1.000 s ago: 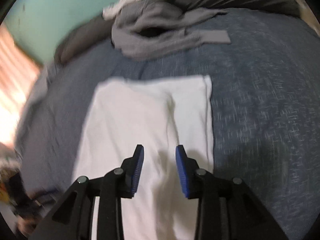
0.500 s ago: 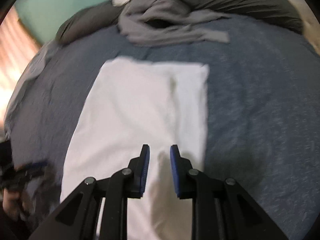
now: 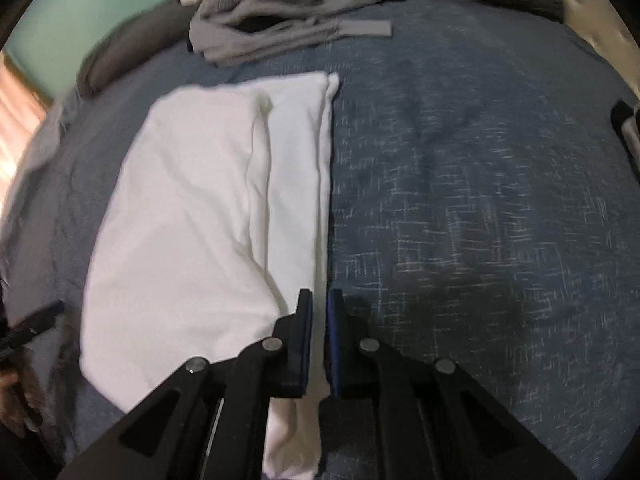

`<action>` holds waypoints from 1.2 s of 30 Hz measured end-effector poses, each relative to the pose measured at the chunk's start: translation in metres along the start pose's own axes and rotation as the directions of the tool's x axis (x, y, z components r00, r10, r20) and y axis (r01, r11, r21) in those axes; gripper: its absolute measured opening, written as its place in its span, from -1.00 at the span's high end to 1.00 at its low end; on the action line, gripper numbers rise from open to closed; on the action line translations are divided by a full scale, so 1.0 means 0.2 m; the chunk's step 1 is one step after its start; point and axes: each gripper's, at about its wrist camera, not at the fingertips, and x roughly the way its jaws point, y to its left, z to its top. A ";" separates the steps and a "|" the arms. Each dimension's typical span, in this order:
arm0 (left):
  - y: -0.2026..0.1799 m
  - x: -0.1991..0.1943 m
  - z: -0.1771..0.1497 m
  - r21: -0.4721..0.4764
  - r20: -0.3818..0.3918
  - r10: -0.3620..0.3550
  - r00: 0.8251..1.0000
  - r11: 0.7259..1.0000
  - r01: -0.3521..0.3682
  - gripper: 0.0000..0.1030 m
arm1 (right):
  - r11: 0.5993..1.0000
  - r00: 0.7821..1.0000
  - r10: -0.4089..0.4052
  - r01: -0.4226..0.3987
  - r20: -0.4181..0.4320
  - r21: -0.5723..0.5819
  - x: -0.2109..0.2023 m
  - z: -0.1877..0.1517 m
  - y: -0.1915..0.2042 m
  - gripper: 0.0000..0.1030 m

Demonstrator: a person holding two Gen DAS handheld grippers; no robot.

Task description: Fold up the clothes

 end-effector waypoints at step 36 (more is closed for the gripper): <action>-0.27 0.23 -0.14 0.146 -0.126 -0.002 0.992 0.989 0.021 -0.26 | 0.981 0.983 0.147 -0.130 -0.114 0.146 -0.07 -0.39 -0.12 0.66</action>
